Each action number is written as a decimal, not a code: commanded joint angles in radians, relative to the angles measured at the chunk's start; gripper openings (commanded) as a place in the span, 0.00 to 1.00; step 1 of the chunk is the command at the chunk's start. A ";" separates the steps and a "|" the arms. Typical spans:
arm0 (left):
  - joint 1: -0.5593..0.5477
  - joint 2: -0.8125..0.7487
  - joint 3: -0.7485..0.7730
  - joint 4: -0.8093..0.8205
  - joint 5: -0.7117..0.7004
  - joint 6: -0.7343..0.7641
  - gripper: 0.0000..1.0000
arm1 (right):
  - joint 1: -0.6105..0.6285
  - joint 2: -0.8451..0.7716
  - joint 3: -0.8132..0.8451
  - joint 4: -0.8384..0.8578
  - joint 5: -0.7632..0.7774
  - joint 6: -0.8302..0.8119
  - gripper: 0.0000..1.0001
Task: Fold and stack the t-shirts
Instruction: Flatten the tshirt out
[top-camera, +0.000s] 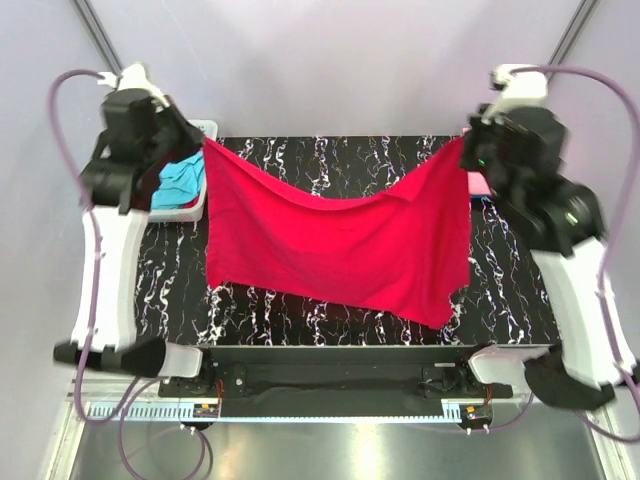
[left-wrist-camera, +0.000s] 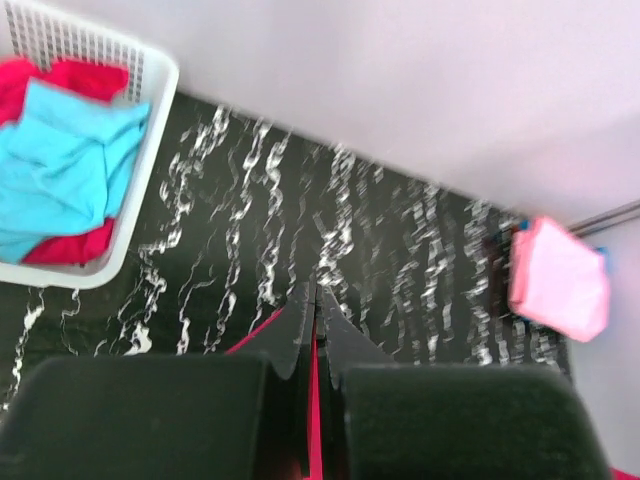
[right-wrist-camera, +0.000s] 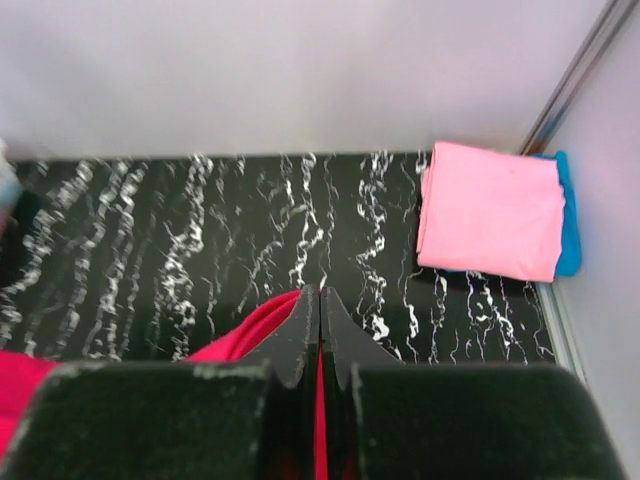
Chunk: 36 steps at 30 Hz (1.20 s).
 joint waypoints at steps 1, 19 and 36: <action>0.009 0.088 0.047 -0.006 -0.041 0.001 0.00 | -0.056 0.090 0.050 0.084 -0.019 -0.022 0.00; 0.049 -0.250 -0.062 -0.105 0.001 0.129 0.00 | -0.237 -0.211 0.014 0.007 -0.326 0.010 0.00; 0.049 -0.177 0.043 -0.090 -0.087 0.130 0.00 | -0.237 -0.186 -0.046 0.147 -0.350 -0.027 0.00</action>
